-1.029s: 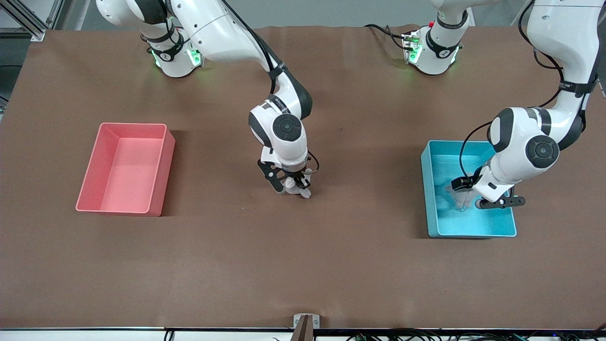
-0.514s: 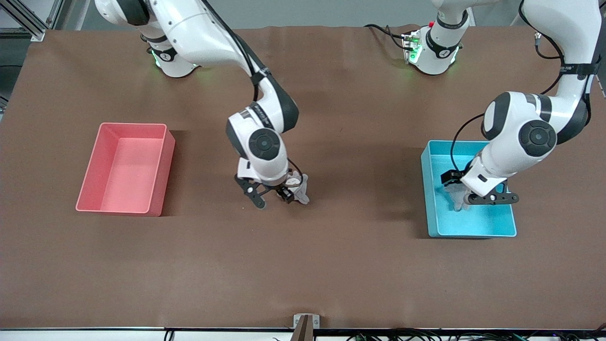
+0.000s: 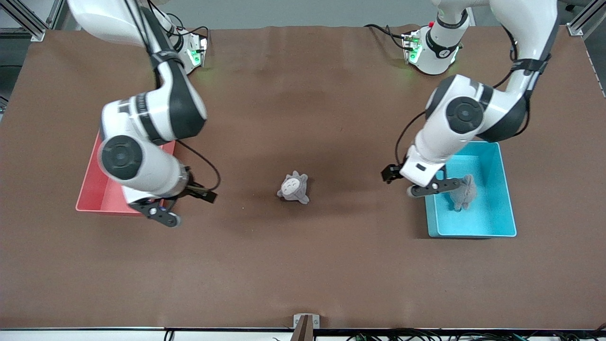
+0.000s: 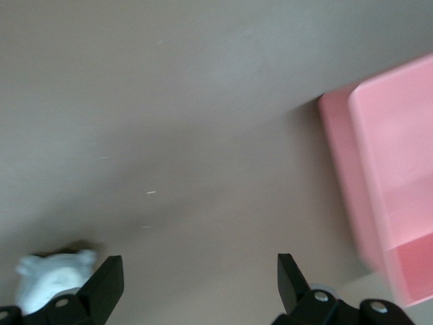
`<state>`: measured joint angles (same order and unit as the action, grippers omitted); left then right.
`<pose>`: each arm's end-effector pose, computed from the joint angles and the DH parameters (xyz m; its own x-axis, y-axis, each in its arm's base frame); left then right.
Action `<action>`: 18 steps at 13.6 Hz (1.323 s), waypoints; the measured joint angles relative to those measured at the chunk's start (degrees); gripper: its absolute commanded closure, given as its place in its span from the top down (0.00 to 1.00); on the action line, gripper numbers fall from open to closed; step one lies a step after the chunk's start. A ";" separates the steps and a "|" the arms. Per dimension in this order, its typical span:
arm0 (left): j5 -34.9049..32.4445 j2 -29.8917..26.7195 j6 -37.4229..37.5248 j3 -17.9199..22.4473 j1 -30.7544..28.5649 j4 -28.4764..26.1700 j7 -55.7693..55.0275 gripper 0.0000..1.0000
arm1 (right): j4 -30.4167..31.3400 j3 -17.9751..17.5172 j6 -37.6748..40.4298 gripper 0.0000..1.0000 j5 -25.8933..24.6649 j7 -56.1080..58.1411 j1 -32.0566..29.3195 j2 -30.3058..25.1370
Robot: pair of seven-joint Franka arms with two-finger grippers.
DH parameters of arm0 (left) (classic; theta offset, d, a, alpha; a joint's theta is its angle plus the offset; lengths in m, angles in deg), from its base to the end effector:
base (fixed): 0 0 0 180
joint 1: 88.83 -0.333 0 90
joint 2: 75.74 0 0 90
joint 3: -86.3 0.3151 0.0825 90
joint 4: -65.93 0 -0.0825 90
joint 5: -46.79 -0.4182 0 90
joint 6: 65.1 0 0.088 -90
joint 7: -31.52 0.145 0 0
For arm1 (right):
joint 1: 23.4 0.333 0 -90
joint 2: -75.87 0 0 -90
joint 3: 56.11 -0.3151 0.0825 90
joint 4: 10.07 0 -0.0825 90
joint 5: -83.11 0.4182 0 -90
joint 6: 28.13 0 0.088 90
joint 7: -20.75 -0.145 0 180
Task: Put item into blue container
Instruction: 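Set the second plush on mid-table with the right gripper and withdraw, then grasp the second plush with the left gripper while the right arm returns to rest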
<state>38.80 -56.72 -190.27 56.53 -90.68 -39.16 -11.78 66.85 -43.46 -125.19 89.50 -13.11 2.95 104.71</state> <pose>0.5985 -0.2906 0.3210 0.9755 0.2194 0.0190 0.2173 -0.9730 0.0778 0.6835 0.2072 0.3847 0.9299 -0.3487 -0.1169 -0.3416 -0.9367 0.0762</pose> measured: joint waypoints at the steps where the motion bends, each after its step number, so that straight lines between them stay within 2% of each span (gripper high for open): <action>1: 0.00 1.51 0.00 -0.01 2.35 2.03 -3.59 1.00 | 0.78 0.06 0.91 1.00 -0.66 5.79 -2.49 -1.01; 3: 0.00 5.04 0.00 0.01 6.67 5.92 -10.06 1.00 | 1.38 0.11 2.61 1.00 -2.30 16.27 -7.40 -2.56; 8: -1.57 15.70 -0.46 1.09 17.54 15.58 -20.66 1.00 | 1.49 0.16 3.98 1.00 -3.19 34.43 -17.90 -4.88; 11: -2.67 22.16 -4.83 6.15 25.26 21.59 -23.55 1.00 | 0.77 0.15 4.67 1.00 -3.25 37.18 -22.37 -5.14; 13: -2.67 25.14 -9.02 10.30 29.73 23.00 -23.67 1.00 | 0.40 0.13 5.55 1.00 -3.34 37.26 -22.97 -5.23; 18: -2.67 30.11 -17.30 11.55 32.03 23.69 -23.69 1.00 | -2.05 -0.08 5.62 1.00 -5.16 37.24 -22.97 -5.25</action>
<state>36.13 -26.60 -207.57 68.07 -58.64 -15.47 -35.48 64.81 -43.54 -119.57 84.34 24.13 -20.02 99.46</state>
